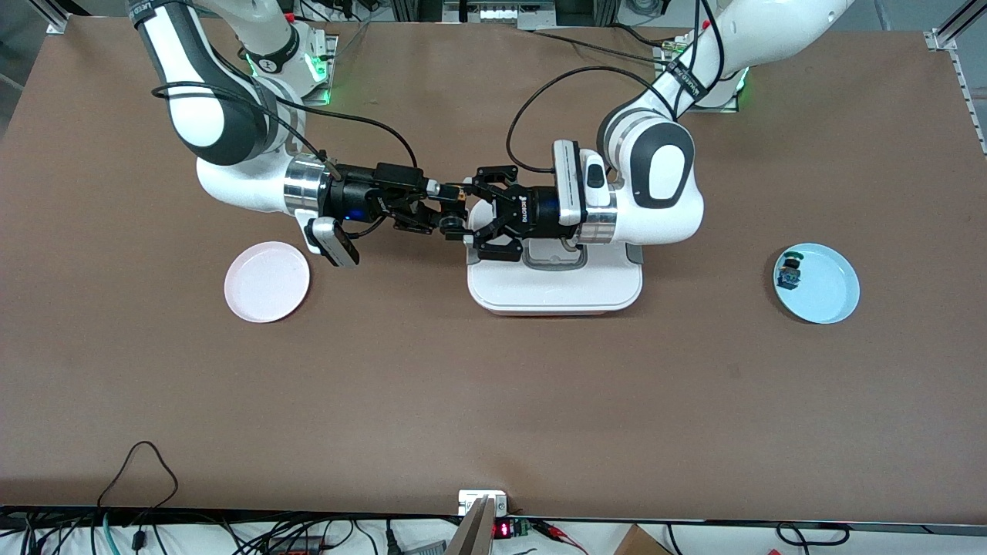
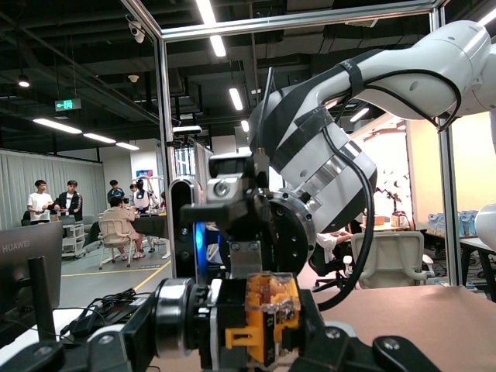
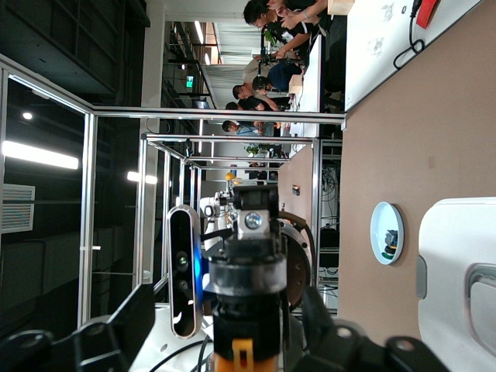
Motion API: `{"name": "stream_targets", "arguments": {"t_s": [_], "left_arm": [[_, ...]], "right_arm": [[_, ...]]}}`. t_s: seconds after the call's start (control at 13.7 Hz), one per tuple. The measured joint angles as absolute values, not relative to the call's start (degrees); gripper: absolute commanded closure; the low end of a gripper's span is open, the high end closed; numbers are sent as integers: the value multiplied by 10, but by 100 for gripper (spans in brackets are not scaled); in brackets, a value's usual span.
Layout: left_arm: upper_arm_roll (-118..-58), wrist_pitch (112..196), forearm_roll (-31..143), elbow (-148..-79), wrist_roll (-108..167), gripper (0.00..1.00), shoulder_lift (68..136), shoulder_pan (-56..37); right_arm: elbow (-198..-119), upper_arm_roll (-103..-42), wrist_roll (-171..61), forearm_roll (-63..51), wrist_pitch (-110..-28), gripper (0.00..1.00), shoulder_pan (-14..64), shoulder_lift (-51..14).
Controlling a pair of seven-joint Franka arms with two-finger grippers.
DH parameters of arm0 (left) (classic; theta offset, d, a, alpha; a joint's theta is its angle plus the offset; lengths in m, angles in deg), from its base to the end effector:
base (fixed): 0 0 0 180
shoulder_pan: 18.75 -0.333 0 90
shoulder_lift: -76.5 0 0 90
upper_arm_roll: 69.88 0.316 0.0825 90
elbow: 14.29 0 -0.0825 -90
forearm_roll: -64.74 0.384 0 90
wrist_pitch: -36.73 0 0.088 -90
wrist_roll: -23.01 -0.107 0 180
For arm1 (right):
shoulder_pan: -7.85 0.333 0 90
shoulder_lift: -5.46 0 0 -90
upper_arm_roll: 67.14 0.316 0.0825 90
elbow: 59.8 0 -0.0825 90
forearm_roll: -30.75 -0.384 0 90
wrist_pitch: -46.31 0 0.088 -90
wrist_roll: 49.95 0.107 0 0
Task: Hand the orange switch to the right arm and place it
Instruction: 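Close the right gripper on the switch held by the left gripper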
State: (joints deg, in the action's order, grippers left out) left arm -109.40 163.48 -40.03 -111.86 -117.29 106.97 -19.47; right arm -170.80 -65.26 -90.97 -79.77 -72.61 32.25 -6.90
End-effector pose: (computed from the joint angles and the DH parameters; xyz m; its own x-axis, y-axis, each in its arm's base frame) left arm 0.5635 -0.4048 0.3965 -0.0875 0.1084 0.9903 -0.9942 -0.0718 -0.0800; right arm 0.5458 0.3216 0.4263 0.9878 -0.1510 0.0395 0.0385 -0.0098 -0.9992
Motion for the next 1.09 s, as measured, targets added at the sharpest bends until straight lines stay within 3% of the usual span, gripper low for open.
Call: {"name": "stream_targets", "arguments": {"t_s": [0.22, 0.29, 0.51, 0.58, 0.66, 1.09], "left_arm": [[-1095, 1635, -402, -1115, -1172, 97, 1068, -195], [-1095, 1636, -402, -1116, -1169, 97, 1068, -195], [-1095, 1637, -402, -1116, -1169, 92, 1068, -195], [-1095, 1637, -402, -1116, -1169, 65, 1068, -195], [-1095, 1637, -402, -1116, -1169, 1, 1068, -195], [-1095, 1637, -402, -1117, -1170, 0, 1068, -195]], "right_arm": [[-1707, -653, -910, -797, -734, 93, 323, -72], [-1707, -653, -915, -797, -735, 99, 324, -73], [-1707, -653, -918, -796, -736, 100, 324, -73], [-1707, -653, -918, -796, -736, 100, 324, -73], [-1707, -653, -918, -795, -736, 100, 324, -73], [-1696, -657, -912, -796, -736, 100, 323, -73]]}}
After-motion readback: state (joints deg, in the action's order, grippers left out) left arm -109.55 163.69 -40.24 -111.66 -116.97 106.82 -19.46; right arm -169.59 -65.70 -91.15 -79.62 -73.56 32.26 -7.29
